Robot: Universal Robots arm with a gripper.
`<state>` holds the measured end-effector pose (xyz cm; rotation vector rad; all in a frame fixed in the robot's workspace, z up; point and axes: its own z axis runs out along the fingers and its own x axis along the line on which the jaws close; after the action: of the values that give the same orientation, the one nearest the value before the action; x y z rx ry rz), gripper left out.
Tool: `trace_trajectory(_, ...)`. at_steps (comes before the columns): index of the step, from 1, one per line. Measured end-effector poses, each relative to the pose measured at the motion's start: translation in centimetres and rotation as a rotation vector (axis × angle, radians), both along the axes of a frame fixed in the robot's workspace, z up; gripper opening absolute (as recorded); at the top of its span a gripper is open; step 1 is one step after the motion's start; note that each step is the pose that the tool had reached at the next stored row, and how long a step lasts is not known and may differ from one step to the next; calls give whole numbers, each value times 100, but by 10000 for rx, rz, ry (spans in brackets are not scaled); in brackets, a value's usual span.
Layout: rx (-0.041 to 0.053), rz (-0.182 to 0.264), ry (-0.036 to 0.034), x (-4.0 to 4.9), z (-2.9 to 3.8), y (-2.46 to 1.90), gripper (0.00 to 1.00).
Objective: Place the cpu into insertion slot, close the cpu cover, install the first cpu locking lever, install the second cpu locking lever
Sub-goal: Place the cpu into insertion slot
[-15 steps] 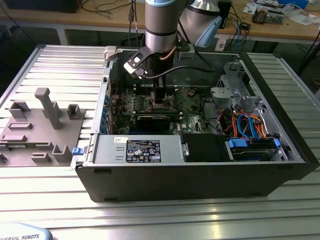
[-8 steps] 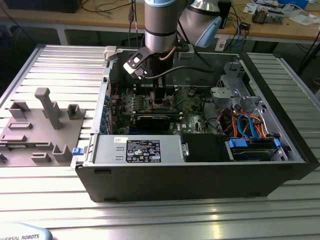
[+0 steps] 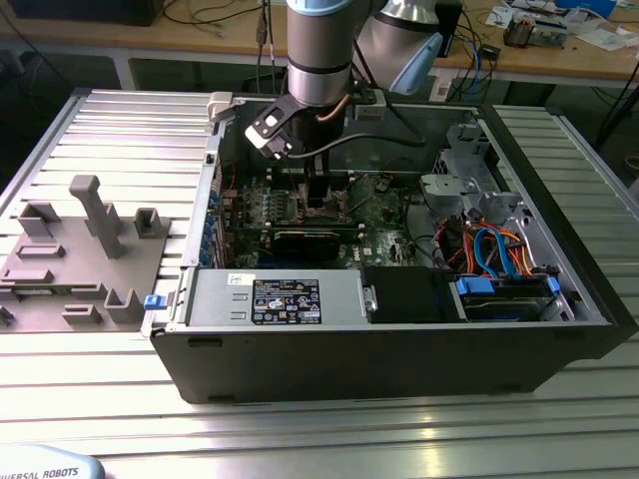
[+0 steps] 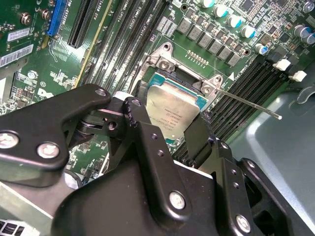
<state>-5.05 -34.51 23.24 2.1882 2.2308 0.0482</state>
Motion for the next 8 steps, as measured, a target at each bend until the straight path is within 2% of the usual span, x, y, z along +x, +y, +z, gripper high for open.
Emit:
trace_trajectory(6,0,0,0,-4,-7,0,54)
trace_trajectory(8,0,0,0,-4,-70,0,54)
